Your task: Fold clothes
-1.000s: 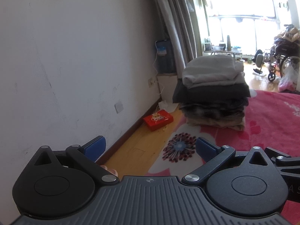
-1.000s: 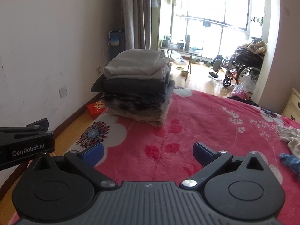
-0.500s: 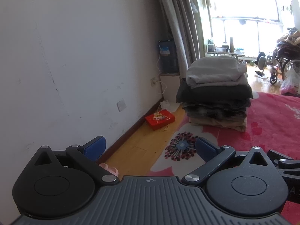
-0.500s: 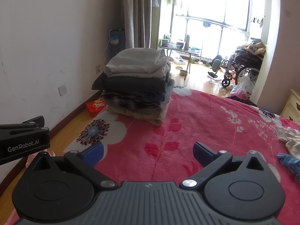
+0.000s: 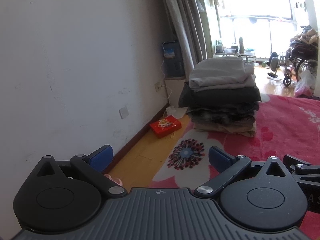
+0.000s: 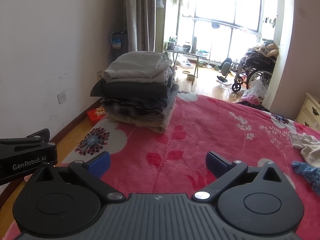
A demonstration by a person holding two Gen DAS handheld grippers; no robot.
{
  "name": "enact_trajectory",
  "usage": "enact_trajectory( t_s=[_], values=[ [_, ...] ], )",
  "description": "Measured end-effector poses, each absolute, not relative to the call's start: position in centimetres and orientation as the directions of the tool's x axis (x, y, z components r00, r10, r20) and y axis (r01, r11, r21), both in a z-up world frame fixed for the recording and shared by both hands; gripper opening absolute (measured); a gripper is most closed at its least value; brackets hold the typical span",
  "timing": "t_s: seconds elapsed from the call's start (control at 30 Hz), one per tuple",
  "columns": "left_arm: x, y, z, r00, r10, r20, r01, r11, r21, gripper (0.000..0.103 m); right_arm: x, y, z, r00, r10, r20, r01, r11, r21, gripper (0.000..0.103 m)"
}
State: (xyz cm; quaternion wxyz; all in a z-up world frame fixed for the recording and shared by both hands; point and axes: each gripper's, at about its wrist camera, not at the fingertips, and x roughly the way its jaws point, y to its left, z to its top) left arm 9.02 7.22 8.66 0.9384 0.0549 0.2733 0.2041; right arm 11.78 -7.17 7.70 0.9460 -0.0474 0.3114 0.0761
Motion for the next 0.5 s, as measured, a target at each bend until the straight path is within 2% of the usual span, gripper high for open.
enact_trajectory(
  t_s=[0.5],
  values=[
    [9.1,6.0,8.4,0.770,0.404,-0.494,-0.343,0.915,0.213,0.103,11.6,-8.4,7.5,0.795,0.094,-0.599,-0.153,0.987,-0.047,0.103]
  ],
)
